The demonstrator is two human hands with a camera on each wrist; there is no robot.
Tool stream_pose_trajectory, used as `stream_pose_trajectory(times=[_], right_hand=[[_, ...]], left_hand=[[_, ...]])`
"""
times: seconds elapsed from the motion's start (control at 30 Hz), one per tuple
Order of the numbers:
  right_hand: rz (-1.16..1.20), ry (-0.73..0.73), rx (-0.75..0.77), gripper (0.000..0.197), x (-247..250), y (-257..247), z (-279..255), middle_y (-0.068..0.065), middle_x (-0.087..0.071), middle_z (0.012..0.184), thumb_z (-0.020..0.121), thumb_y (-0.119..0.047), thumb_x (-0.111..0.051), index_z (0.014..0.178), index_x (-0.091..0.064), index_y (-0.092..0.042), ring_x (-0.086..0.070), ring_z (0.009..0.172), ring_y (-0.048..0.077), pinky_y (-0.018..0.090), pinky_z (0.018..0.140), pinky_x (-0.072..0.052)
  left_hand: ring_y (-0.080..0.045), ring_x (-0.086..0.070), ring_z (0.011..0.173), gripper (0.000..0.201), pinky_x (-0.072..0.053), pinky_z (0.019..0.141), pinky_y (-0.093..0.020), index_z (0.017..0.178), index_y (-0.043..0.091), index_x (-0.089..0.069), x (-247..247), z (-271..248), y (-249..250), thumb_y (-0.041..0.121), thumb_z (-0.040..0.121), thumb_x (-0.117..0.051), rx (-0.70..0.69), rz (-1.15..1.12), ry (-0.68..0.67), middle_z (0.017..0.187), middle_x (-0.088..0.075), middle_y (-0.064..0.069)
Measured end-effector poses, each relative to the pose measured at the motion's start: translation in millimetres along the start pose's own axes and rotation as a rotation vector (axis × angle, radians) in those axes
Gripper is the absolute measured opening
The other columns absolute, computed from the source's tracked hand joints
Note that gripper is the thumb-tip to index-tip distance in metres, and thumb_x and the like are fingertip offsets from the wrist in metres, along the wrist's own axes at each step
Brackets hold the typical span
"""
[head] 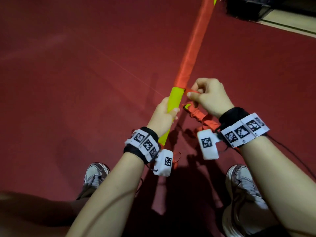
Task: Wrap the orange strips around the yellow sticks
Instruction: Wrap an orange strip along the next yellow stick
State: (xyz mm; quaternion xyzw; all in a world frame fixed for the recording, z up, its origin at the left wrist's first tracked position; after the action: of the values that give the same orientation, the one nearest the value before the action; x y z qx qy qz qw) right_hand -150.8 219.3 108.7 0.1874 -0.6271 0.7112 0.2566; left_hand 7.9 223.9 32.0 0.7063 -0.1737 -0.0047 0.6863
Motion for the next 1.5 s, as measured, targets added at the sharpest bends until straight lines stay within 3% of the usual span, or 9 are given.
stream_pose_trajectory(times=[0.13, 0.27, 0.47, 0.6, 0.8, 1.0, 1.23, 1.37, 1.5], right_hand=[[0.021, 0.154, -0.077, 0.039, -8, -5, -11, -0.004, -0.064, 0.051, 0.086, -0.035, -0.075, 0.074, -0.061, -0.001, -0.055, 0.046, -0.004, 0.011, 0.05, -0.039], [0.143, 0.167, -0.198, 0.05, -15, 12, -15, 0.0, -0.071, 0.059, 0.082, -0.045, -0.079, 0.078, -0.061, 0.001, -0.064, 0.054, 0.011, 0.03, 0.062, -0.051], [0.272, 0.173, -0.265, 0.031, -14, 16, -14, 0.0, -0.071, 0.057, 0.078, -0.028, -0.082, 0.068, -0.055, -0.017, -0.046, 0.04, 0.003, 0.02, 0.047, -0.036], [0.417, 0.156, -0.295, 0.031, -22, 13, -18, 0.018, -0.071, 0.067, 0.082, -0.015, -0.079, 0.066, -0.051, -0.013, -0.045, 0.033, 0.001, 0.015, 0.04, -0.033], [0.486, 0.135, -0.282, 0.032, -18, 22, -10, -0.001, -0.057, 0.047, 0.084, 0.0, -0.072, 0.068, -0.048, -0.013, -0.037, 0.031, 0.002, 0.016, 0.036, -0.028], [0.577, -0.023, -0.178, 0.026, -14, 12, -6, 0.007, -0.069, 0.059, 0.085, -0.005, -0.076, 0.072, -0.054, -0.011, -0.034, 0.035, 0.011, 0.02, 0.039, -0.022], [0.409, -0.017, -0.181, 0.024, -15, 17, -6, 0.016, -0.072, 0.068, 0.094, -0.01, -0.067, 0.072, -0.058, -0.01, -0.04, 0.037, 0.012, 0.019, 0.039, -0.029], [0.228, 0.055, -0.156, 0.022, -17, 9, -6, 0.004, -0.073, 0.064, 0.091, -0.019, -0.068, 0.07, -0.062, -0.013, -0.054, 0.05, 0.011, 0.026, 0.055, -0.041], [0.124, 0.208, -0.183, 0.04, -13, 9, -11, -0.005, -0.055, 0.052, 0.085, -0.042, -0.075, 0.068, -0.054, -0.014, -0.046, 0.047, 0.007, 0.024, 0.052, -0.037]], left_hand=[[-0.041, -0.053, 0.117, 0.063, -0.043, 0.099, -0.049, 0.155, 0.012, -0.027, -23, -12, 14, 0.002, 0.096, -0.046, -0.109, 0.451, 0.018, 0.131, -0.048, -0.019], [-0.041, -0.051, 0.113, 0.075, -0.042, 0.091, -0.049, 0.16, 0.007, -0.015, -23, -20, 20, 0.003, 0.095, -0.053, -0.21, 0.743, 0.123, 0.127, -0.042, -0.017], [-0.033, -0.047, 0.116, 0.075, -0.039, 0.097, -0.048, 0.162, 0.013, -0.013, -18, -20, 18, 0.018, 0.1, -0.055, -0.294, 0.672, 0.111, 0.128, -0.042, -0.011], [-0.032, -0.05, 0.114, 0.074, -0.038, 0.098, -0.051, 0.161, 0.019, -0.022, -7, -22, 14, 0.012, 0.096, -0.055, -0.311, 0.576, 0.203, 0.125, -0.044, -0.008], [-0.016, -0.065, 0.097, 0.072, -0.053, 0.094, -0.046, 0.137, 0.023, -0.052, 12, -9, 6, 0.048, 0.073, -0.072, -0.069, -0.06, 0.282, 0.104, -0.065, 0.007], [-0.022, -0.067, 0.062, 0.012, -0.052, 0.065, -0.032, 0.097, 0.018, -0.071, -11, -22, -16, 0.027, 0.091, -0.075, 0.354, -0.276, -0.365, 0.08, -0.073, -0.013], [-0.017, -0.044, 0.045, 0.025, -0.042, 0.05, -0.027, 0.076, 0.015, -0.056, -5, -17, -21, 0.019, 0.096, -0.07, 0.197, -0.238, -0.058, 0.057, -0.05, 0.0], [-0.041, -0.065, 0.087, 0.02, -0.052, 0.076, -0.047, 0.095, 0.015, -0.061, 3, -12, -6, 0.035, 0.098, -0.061, 0.057, 0.279, 0.101, 0.089, -0.07, -0.014], [-0.044, -0.052, 0.116, 0.037, -0.041, 0.094, -0.05, 0.128, 0.004, -0.044, -15, -22, 11, 0.029, 0.102, -0.052, 0.0, 0.543, 0.162, 0.124, -0.056, -0.021]])
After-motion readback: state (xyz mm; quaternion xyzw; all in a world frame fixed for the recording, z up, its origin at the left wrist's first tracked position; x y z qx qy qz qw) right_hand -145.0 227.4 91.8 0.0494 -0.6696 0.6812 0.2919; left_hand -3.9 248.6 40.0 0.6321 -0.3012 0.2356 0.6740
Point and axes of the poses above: each hand's wrist, its own z-axis towards the middle knuckle, its own x-axis out of the back of the hand, y = z × x, the point moved 8 cm from there along z, towards the middle knuckle
